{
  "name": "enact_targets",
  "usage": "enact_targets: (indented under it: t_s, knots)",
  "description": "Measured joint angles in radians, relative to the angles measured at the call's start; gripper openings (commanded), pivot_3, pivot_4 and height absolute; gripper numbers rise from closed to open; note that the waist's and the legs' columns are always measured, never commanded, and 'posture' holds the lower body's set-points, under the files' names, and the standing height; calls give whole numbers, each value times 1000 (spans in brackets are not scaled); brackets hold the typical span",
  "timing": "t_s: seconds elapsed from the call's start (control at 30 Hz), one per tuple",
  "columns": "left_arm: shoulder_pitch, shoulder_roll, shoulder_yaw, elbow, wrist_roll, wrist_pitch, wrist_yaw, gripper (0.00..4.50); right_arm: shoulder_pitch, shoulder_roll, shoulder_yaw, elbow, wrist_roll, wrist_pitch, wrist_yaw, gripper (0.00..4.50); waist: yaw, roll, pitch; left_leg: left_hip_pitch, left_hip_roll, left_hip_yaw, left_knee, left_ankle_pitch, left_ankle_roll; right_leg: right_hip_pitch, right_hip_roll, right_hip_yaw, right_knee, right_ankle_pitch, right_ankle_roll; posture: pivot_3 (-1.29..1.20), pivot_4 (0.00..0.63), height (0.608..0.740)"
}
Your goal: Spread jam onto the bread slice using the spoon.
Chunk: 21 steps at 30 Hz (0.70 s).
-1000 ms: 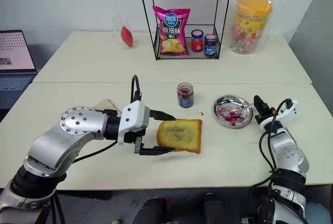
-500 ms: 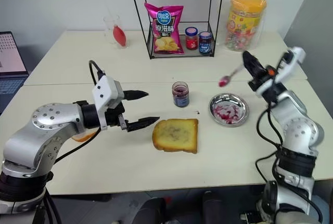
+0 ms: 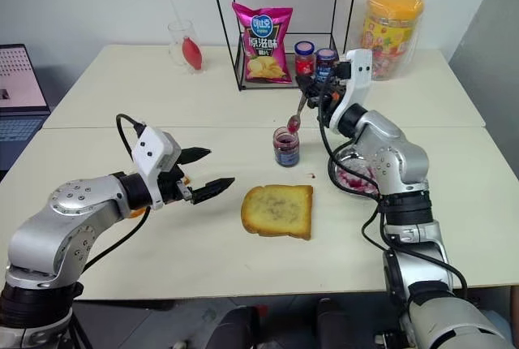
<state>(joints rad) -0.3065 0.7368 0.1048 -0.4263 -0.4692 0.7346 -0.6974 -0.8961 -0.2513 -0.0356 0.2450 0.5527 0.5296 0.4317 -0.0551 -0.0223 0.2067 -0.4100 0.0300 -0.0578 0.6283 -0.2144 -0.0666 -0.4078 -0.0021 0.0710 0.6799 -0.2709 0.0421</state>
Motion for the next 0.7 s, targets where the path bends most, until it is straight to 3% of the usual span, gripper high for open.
enact_targets:
  t_s: [0.7]
  knots:
    - [-28,-16,-31,-8,10,19,29,4500,-35,92,103,268,-300,-286,88,16,-2,0,0,0,0,0,0,0,0,-1,0,0,1,1,0,0,150,740]
